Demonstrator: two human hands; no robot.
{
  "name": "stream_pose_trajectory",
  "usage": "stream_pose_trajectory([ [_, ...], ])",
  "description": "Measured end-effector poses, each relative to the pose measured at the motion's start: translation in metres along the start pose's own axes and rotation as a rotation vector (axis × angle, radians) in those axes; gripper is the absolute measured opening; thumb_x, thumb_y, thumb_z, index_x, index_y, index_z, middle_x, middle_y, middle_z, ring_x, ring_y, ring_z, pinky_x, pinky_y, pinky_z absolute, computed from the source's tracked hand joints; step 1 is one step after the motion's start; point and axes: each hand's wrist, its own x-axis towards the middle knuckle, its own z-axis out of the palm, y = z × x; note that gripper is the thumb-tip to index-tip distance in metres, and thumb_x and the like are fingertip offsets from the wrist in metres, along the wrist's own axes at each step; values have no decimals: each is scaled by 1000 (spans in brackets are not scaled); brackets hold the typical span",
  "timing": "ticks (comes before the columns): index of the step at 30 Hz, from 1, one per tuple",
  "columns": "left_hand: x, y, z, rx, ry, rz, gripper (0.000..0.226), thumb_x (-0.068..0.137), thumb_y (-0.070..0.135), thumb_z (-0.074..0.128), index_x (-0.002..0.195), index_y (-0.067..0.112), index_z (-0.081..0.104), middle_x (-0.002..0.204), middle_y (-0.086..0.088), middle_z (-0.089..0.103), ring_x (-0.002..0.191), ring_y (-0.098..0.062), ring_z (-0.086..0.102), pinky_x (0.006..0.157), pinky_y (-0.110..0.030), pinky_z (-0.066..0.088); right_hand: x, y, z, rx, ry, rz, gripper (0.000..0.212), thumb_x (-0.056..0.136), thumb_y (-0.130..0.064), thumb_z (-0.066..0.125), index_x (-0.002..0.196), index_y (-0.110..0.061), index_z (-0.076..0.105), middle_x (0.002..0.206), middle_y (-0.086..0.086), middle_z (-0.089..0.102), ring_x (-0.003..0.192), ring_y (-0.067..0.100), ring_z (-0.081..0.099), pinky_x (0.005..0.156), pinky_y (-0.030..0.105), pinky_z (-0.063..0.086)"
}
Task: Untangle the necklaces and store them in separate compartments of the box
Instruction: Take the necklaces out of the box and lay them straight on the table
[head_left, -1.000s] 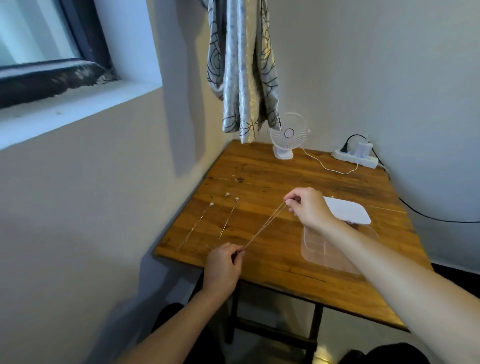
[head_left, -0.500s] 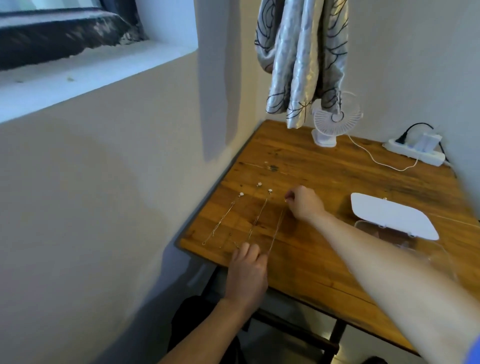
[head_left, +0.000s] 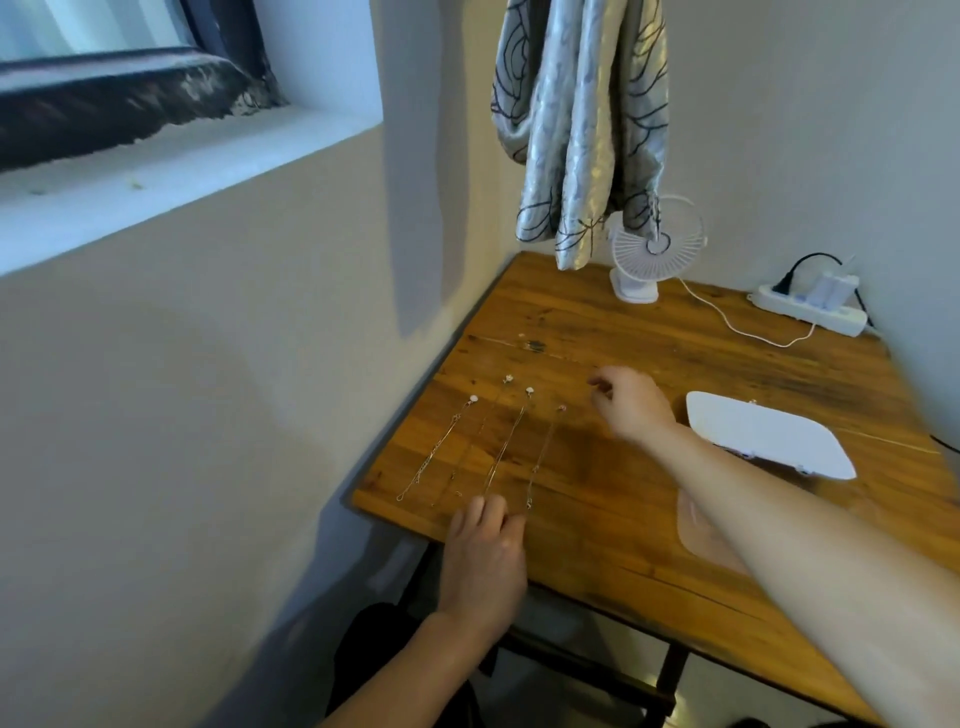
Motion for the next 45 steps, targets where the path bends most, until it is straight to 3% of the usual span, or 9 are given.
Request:
stream_pose_trajectory([
  [9, 8, 94, -5, -243, 34, 221, 34, 92, 32, 53, 125, 23, 53, 135, 1, 48, 126, -13, 41, 106, -34, 37, -104, 77, -107, 9, 135, 45, 22, 96, -34, 52, 96, -21, 70, 95, -4, 67, 87, 17, 60, 69, 32, 47],
  [16, 27, 149, 13, -171, -104, 292, 44, 100, 36, 31, 144, 28, 27, 156, -1, 20, 144, -16, 10, 114, -33, 12, -194, 117, -141, -150, -32, 100, 42, 97, -49, 44, 67, -24, 59, 66, -5, 60, 64, 15, 58, 53, 28, 37],
  [18, 30, 153, 21, -97, -163, 303, 48, 100, 40, 25, 146, 27, 21, 158, -1, 13, 145, -16, 2, 114, -34, 6, -208, 121, -132, -238, -162, 78, 40, 95, -56, 42, 74, -28, 61, 76, -7, 64, 71, 12, 60, 56, 25, 38],
  [21, 29, 154, 33, 31, -237, 315, 55, 100, 45, 21, 148, 22, 7, 159, -3, 1, 144, -19, -7, 115, -37, 1, -219, 130, -108, -400, -290, 19, 46, 92, -61, 43, 119, -28, 61, 129, -1, 58, 121, 20, 54, 87, 35, 45],
  [24, 27, 156, 37, 117, -257, 322, 61, 99, 48, 20, 149, 18, 1, 159, -7, -4, 144, -23, -10, 118, -42, 5, -223, 139, -96, -431, -256, -5, 47, 90, -55, 52, 126, -25, 55, 132, -1, 51, 124, 18, 48, 91, 32, 47],
  [30, 27, 159, 37, 159, -261, 322, 62, 99, 49, 19, 148, 18, -3, 158, -8, -7, 143, -24, -12, 118, -43, 7, -210, 146, -97, -261, -330, 51, 5, 87, -25, 64, 89, -21, 65, 94, -2, 65, 83, 18, 62, 69, 29, 51],
  [32, 27, 159, 36, 172, -265, 327, 63, 99, 49, 19, 148, 17, -2, 158, -8, -6, 143, -24, -12, 118, -43, 8, -204, 145, -101, -174, -399, 85, 6, 84, -19, 67, 80, -22, 64, 85, -4, 64, 79, 17, 60, 65, 29, 49],
  [40, 26, 164, 35, 176, -250, 317, 62, 99, 47, 21, 148, 15, 0, 158, -10, -4, 144, -25, -10, 118, -40, 6, -206, 139, -131, 101, -285, 116, 12, 81, -11, 74, 85, -21, 71, 83, -8, 69, 77, 4, 61, 67, 19, 46],
  [45, 28, 157, 25, 30, -251, 331, 63, 99, 45, 28, 149, 20, -2, 158, -5, -7, 145, -21, -3, 115, -35, 14, -204, 108, -150, 323, -141, 92, 9, 80, -13, 76, 83, -21, 74, 81, -4, 71, 73, 12, 66, 66, 26, 55],
])
